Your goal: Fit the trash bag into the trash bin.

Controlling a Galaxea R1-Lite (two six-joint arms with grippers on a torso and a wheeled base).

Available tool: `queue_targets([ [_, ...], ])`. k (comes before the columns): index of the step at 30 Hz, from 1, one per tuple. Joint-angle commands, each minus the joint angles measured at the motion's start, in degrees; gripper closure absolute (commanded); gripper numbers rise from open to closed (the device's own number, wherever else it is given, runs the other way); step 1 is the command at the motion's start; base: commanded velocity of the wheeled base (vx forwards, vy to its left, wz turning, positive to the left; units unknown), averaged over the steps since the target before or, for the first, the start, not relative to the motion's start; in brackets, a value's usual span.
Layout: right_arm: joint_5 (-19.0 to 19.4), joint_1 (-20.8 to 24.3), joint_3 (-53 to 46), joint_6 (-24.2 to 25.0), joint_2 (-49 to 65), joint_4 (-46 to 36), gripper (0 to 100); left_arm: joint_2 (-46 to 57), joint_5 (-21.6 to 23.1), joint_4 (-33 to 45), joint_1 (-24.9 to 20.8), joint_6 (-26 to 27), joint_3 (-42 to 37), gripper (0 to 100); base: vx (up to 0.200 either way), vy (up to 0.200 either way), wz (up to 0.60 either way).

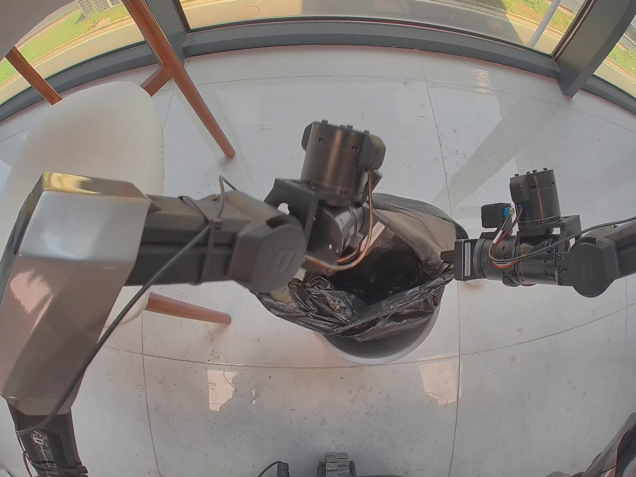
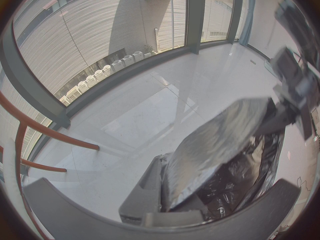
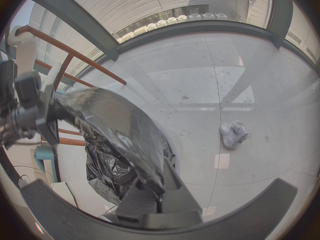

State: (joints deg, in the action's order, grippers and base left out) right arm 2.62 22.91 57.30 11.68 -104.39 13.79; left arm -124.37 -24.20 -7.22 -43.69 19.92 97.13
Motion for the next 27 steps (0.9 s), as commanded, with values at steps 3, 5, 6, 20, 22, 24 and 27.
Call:
queue_targets([
  [3, 3.27, -4.27, 0.80, -3.15, -0.11, 0.63, 100, -7.82, 0.20, 13.81, 0.01, -0.14, 17.46, 100, 0.000, 0.000, 0.00],
  [5, 4.15, -5.86, 0.80, -4.30, -0.20, 0.63, 100, -9.40, 0.20, 15.04, -0.08, -0.14, 17.46, 100, 0.000, 0.000, 0.00],
  [6, 4.32, -6.29, 0.71, -4.65, -0.20, 0.63, 100, -9.75, 0.20, 15.21, -0.17, -0.14, 17.46, 100, 0.000, 0.000, 0.00],
  [20, 10.83, -12.18, -3.24, -12.47, -0.99, 3.97, 0, -14.85, 1.08, 16.01, -0.43, 0.03, 17.46, 100, 0.000, 0.000, 0.00],
  [22, 12.06, -11.92, -4.74, -12.47, -0.90, 8.10, 0, -14.85, 1.17, 16.09, -0.43, 0.47, 17.46, 100, 0.000, 0.000, 0.00],
  [24, 13.46, -11.22, -6.41, -12.56, -0.73, 11.61, 0, -14.85, 1.17, 17.41, -0.43, 0.56, 17.46, 100, 0.000, 0.000, 0.00],
  [27, 14.69, -10.51, -8.25, -12.47, -0.47, 14.07, 0, -14.85, 1.17, 20.22, -0.43, 0.47, 17.46, 100, 0.000, 0.000, 0.00],
])
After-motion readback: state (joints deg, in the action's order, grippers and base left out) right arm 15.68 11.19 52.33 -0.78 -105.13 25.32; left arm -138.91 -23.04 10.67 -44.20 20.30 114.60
